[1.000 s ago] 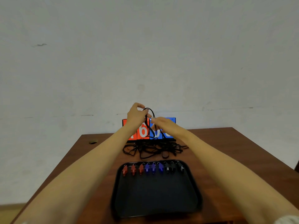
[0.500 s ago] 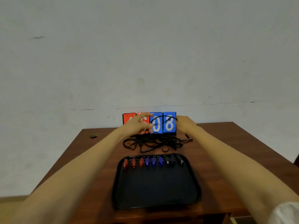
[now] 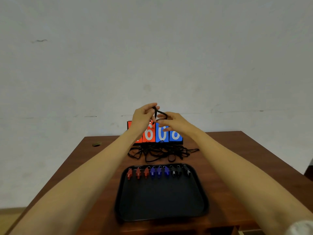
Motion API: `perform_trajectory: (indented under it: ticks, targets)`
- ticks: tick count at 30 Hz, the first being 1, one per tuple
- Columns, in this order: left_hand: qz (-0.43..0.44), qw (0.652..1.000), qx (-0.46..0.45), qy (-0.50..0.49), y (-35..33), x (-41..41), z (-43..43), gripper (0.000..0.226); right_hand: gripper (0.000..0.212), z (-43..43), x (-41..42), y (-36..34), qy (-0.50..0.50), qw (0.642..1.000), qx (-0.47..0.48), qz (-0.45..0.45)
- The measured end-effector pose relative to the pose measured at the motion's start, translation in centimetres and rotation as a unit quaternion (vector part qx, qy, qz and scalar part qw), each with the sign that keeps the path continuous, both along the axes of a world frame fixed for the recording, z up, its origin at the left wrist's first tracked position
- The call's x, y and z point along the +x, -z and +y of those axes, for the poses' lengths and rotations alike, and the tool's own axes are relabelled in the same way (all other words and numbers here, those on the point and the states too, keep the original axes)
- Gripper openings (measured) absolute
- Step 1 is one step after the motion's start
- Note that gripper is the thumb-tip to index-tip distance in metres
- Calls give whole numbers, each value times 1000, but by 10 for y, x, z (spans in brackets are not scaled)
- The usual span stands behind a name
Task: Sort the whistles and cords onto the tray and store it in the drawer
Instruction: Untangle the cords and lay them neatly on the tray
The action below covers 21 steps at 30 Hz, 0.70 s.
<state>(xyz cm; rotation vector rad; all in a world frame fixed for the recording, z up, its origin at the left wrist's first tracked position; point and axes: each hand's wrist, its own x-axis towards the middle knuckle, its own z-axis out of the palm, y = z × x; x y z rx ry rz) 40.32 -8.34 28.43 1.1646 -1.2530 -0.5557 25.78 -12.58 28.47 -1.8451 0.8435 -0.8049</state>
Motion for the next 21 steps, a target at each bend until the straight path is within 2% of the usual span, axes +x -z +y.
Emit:
perform_trajectory:
  ticks: [3, 6, 9, 12, 14, 18, 21]
  targets:
    - [-35, 998, -19, -45, -1, 0, 4, 31, 22, 6, 8, 0, -1, 997, 26, -69]
    - [-78, 992, -26, -95, -4, 3, 8, 27, 25, 7, 11, 0, 6, 993, 59, -105]
    - [-153, 977, -35, -141, -6, 7, 11, 23, 22, 8, 13, 0, -7, 992, 78, -97]
    - [-266, 943, -24, -196, -4, 9, 12, 22, 23, 9, 13, 2, -11, 992, 85, -96]
    - [-309, 924, -21, -225, -2, 10, 12, 21, 17, 9, 13, 3, 5, 994, 72, -86]
    - [-395, 898, 15, -195, 3, 14, 13, 23, 3, 6, 10, 3, 46, 997, 39, -44]
    - [-393, 902, 54, -169, 9, 19, 13, 28, 1, -1, 0, -1, 90, 995, -36, 8]
